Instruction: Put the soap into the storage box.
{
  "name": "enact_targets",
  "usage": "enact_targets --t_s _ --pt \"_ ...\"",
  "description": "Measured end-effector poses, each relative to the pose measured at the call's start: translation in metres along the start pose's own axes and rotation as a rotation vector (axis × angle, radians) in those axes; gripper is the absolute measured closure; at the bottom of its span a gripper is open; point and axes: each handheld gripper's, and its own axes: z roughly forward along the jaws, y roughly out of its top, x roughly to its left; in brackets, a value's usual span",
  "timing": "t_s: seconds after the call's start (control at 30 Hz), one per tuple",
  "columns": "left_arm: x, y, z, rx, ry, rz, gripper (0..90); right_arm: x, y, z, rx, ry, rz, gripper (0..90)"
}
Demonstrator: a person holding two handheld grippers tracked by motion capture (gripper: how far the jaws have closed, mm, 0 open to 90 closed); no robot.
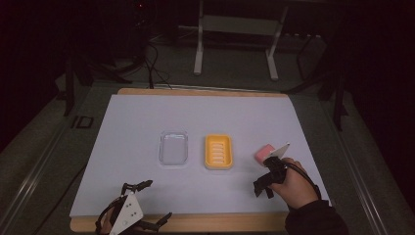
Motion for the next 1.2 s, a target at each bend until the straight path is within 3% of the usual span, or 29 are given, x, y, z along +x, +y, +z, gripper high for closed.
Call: enact_targets --t_s 0.17,0.4,0.63,0.9,1.17,1.2 --pt "0.000 0.000 0.000 0.000 0.002 0.000 0.5 0.006 0.008 -0.002 -0.030 0.068 0.076 18.3" --pt "0.000 0.000 0.000 0.001 0.002 0.000 0.5 0.013 0.019 -0.001 -0.038 0.080 0.114 17.0" --pt "0.000 0.000 0.000 0.000 0.003 0.000 0.5 0.018 0.036 0.001 -0.066 0.030 0.163 18.0" --pt "0.000 0.000 0.000 0.001 0.001 0.001 0.5 0.018 0.049 -0.006 -0.117 0.018 0.223 17.7" --pt "0.000 0.000 0.000 0.001 0.000 0.001 0.5 0.016 0.060 -0.013 -0.129 -0.042 0.253 18.9" --pt "0.000 0.000 0.000 0.001 0.000 0.001 0.5 0.016 0.061 -0.014 -0.103 -0.050 0.263 18.5"
